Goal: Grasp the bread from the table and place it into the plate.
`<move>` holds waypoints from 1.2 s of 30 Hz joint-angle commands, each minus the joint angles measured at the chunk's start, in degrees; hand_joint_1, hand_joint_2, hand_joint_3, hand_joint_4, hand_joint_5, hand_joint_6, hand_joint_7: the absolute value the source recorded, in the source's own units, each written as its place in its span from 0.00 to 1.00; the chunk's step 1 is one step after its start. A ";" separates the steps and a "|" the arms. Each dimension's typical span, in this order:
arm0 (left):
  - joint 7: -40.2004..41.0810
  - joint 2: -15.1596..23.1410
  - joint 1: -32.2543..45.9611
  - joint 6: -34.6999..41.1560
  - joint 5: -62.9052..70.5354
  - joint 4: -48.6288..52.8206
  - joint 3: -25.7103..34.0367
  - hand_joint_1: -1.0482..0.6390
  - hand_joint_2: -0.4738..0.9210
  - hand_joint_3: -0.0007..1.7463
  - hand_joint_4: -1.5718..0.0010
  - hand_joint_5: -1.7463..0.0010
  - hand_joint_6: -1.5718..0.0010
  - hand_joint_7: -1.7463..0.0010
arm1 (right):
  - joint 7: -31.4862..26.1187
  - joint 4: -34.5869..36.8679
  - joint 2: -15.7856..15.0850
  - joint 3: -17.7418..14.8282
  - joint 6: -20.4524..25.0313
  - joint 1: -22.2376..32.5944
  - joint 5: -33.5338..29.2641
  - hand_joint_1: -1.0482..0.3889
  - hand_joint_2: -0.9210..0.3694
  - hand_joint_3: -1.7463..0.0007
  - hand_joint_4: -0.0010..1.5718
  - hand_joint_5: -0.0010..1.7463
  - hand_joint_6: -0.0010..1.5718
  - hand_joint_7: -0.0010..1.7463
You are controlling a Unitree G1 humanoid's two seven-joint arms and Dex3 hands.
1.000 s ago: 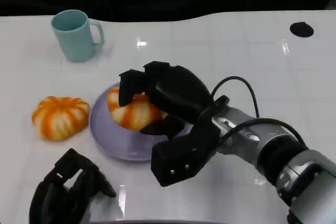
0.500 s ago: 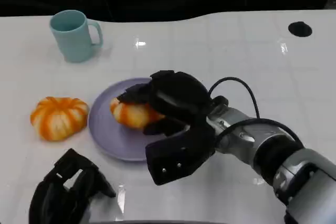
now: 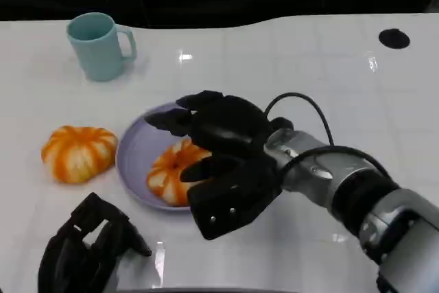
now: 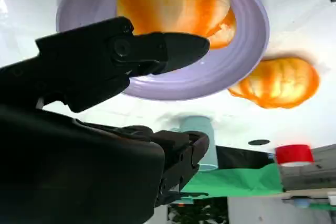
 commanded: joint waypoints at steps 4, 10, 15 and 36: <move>0.50 0.22 -0.29 -0.70 0.09 0.35 0.11 0.27 1.00 0.14 0.60 0.00 0.68 0.13 | 5.54 -9.03 -5.78 -4.92 -6.12 4.75 6.47 0.11 0.00 0.74 0.04 0.06 0.08 0.00; -0.30 -0.08 -0.45 0.56 -0.84 0.34 0.29 0.28 1.00 0.14 0.60 0.00 0.67 0.14 | 10.92 -18.35 -11.48 -10.95 -13.52 12.81 15.67 0.17 0.00 0.75 0.09 0.09 0.11 0.02; 0.84 -0.39 -0.69 1.60 -0.75 -0.22 0.27 0.28 1.00 0.12 0.60 0.00 0.66 0.14 | 20.82 -25.76 -15.09 -16.50 -15.22 20.43 27.58 0.19 0.00 0.76 0.10 0.09 0.13 0.02; 1.39 -0.82 -0.38 0.61 0.28 -0.53 -0.15 0.28 1.00 0.13 0.59 0.00 0.67 0.13 | 65.62 -36.67 -13.82 -40.25 14.19 43.39 80.56 0.31 0.00 0.80 0.41 0.61 0.60 0.15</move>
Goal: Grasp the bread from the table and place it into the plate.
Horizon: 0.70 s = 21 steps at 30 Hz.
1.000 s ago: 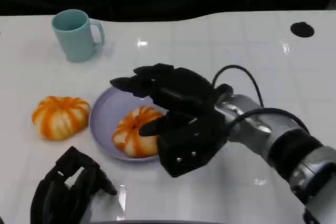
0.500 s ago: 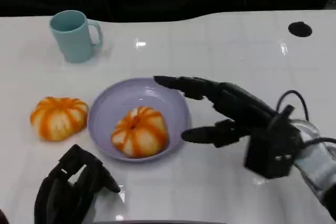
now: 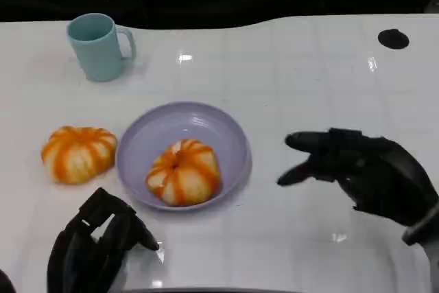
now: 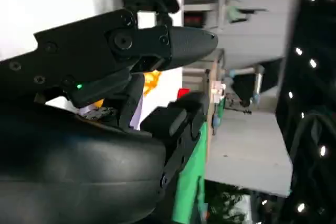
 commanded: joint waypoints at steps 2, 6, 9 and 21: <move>0.38 0.58 0.80 -1.00 0.10 -0.50 0.06 0.28 1.00 0.13 0.59 0.00 0.67 0.13 | 2.92 -5.07 -0.89 -3.79 13.51 5.02 4.57 0.32 0.00 0.79 0.41 0.62 0.61 0.16; 0.60 0.60 0.98 -0.47 -0.16 -0.92 0.12 0.28 1.00 0.14 0.60 0.00 0.67 0.14 | 3.84 -6.33 -0.77 -5.53 20.51 7.18 5.40 0.30 0.00 0.78 0.44 0.76 0.53 0.44; 0.81 0.99 1.06 -0.31 0.06 -1.27 0.10 0.28 1.00 0.14 0.60 0.00 0.67 0.14 | 3.00 -7.63 -0.72 -6.89 25.94 9.54 5.92 0.29 0.00 0.79 0.47 0.84 0.48 0.60; 0.11 1.93 1.44 0.63 -0.59 -1.83 0.61 0.28 1.00 0.15 0.60 0.00 0.68 0.12 | -3.46 -12.52 3.43 -10.58 35.13 11.23 6.53 0.34 0.00 0.80 0.54 1.00 0.48 0.92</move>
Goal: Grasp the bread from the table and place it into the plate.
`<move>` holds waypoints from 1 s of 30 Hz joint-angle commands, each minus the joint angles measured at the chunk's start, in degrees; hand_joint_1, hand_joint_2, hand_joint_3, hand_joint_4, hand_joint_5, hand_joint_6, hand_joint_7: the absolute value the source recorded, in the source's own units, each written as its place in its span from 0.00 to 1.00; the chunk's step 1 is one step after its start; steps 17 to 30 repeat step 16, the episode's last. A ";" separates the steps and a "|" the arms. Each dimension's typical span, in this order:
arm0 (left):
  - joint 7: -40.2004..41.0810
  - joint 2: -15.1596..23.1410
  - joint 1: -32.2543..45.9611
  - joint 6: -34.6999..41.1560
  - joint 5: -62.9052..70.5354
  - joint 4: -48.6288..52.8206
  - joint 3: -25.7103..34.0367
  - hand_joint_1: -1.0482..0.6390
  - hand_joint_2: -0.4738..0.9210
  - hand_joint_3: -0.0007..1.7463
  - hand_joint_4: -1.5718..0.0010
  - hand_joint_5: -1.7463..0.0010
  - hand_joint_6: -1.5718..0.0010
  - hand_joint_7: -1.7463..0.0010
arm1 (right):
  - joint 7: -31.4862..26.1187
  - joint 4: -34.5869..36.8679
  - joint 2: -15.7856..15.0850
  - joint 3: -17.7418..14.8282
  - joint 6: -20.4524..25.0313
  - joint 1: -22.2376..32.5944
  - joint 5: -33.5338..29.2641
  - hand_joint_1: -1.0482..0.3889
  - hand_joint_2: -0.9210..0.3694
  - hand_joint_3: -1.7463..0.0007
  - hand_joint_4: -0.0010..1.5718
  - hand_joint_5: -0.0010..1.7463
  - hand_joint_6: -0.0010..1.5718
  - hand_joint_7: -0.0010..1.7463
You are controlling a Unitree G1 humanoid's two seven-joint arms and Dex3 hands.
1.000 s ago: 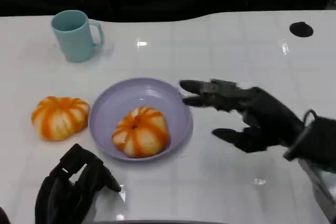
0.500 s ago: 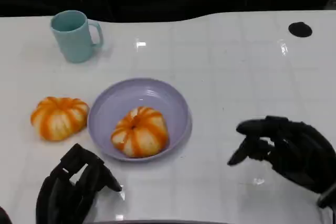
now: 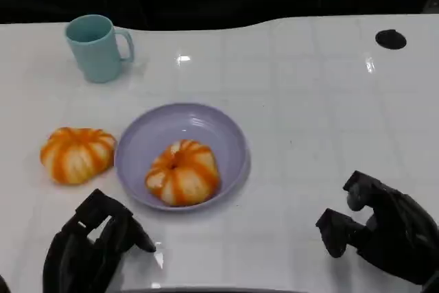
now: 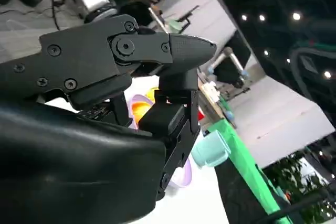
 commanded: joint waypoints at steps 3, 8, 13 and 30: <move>-0.84 2.01 0.03 0.12 -1.03 0.48 1.00 0.28 1.00 0.14 0.60 0.00 0.68 0.12 | -5.90 -3.78 1.76 -2.04 3.53 1.23 0.64 0.35 0.00 0.81 0.59 1.00 0.47 0.99; -0.71 2.55 -0.31 0.81 -1.15 0.66 1.05 0.26 1.00 0.12 0.58 0.00 0.67 0.11 | -6.83 -4.30 2.28 -2.28 4.40 1.35 -0.01 0.35 0.00 0.80 0.59 1.00 0.46 1.00; -1.96 2.83 -1.14 -0.43 -1.57 2.32 1.35 0.27 1.00 0.12 0.58 0.00 0.67 0.11 | -6.94 -3.92 2.55 -2.63 4.61 1.10 -0.32 0.35 0.00 0.80 0.59 1.00 0.46 1.00; -1.85 2.81 -1.30 -0.26 -1.67 2.72 1.58 0.27 1.00 0.13 0.58 0.00 0.68 0.11 | -6.71 -3.30 2.82 -2.67 3.72 1.03 -0.93 0.36 0.00 0.81 0.59 1.00 0.46 1.00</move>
